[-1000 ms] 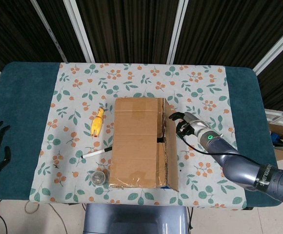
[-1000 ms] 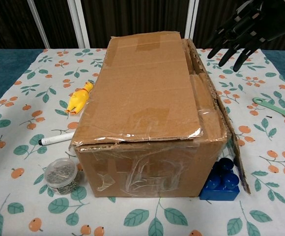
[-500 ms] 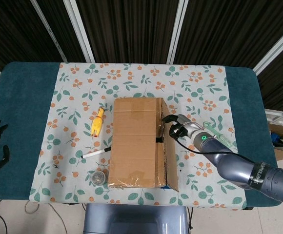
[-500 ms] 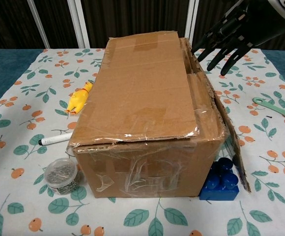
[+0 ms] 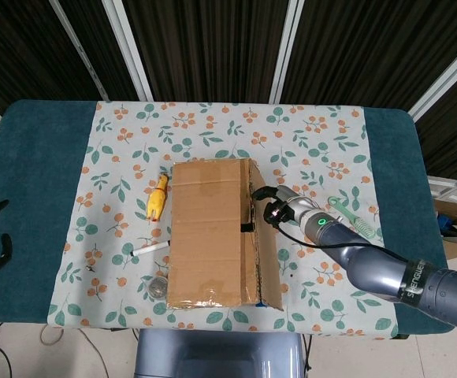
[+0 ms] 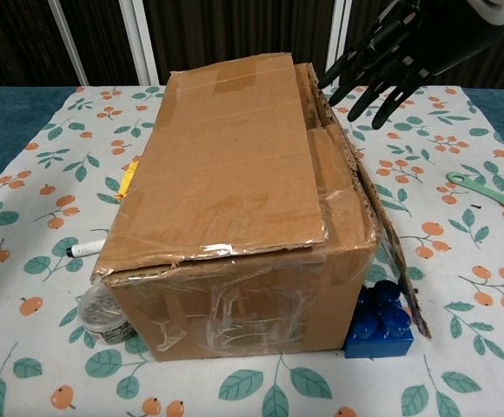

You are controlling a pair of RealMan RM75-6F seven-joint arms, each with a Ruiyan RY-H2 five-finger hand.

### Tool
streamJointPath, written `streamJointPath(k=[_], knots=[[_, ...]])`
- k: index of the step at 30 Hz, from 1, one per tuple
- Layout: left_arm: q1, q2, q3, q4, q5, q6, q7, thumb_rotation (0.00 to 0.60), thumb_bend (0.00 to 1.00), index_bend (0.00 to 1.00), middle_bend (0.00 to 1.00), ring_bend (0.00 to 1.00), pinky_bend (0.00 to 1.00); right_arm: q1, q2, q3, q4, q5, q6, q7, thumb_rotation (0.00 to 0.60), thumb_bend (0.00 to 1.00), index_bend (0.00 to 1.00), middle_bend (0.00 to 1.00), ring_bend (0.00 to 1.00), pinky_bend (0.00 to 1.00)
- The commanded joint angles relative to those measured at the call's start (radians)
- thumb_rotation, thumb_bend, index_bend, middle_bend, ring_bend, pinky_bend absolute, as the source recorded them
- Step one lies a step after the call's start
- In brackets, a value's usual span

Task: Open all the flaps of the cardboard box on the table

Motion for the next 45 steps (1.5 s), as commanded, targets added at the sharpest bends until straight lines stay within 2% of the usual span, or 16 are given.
streamJointPath(k=[1,13,20,32,45], knots=[[0.001,0.000,-0.003,0.000,-0.002,0.000,-0.002,0.600,0.59,0.15,0.06,0.10,0.12,0.010,0.008,-0.003,0.004,-0.004,-0.017,0.014,0.600,0.90,0.22,0.21,0.33,0.43],[0.006,-0.001,-0.011,-0.001,-0.004,-0.003,0.001,0.600,0.59,0.15,0.06,0.10,0.12,0.057,0.017,-0.033,0.031,-0.040,-0.066,0.065,0.600,0.90,0.22,0.21,0.33,0.42],[0.008,0.000,-0.015,-0.002,-0.005,-0.005,0.001,0.600,0.59,0.15,0.06,0.10,0.12,0.094,0.011,-0.071,0.042,-0.063,-0.055,0.083,0.600,0.90,0.22,0.21,0.33,0.42],[0.011,0.002,-0.022,-0.004,-0.008,-0.009,-0.007,0.600,0.59,0.15,0.06,0.11,0.12,0.153,0.005,-0.097,0.046,-0.078,-0.074,0.125,0.600,0.90,0.22,0.21,0.33,0.42],[0.014,0.003,-0.027,-0.008,-0.012,-0.012,-0.010,0.600,0.59,0.15,0.05,0.11,0.12,0.158,-0.006,-0.095,0.051,-0.133,-0.112,0.184,0.600,0.90,0.22,0.21,0.33,0.42]])
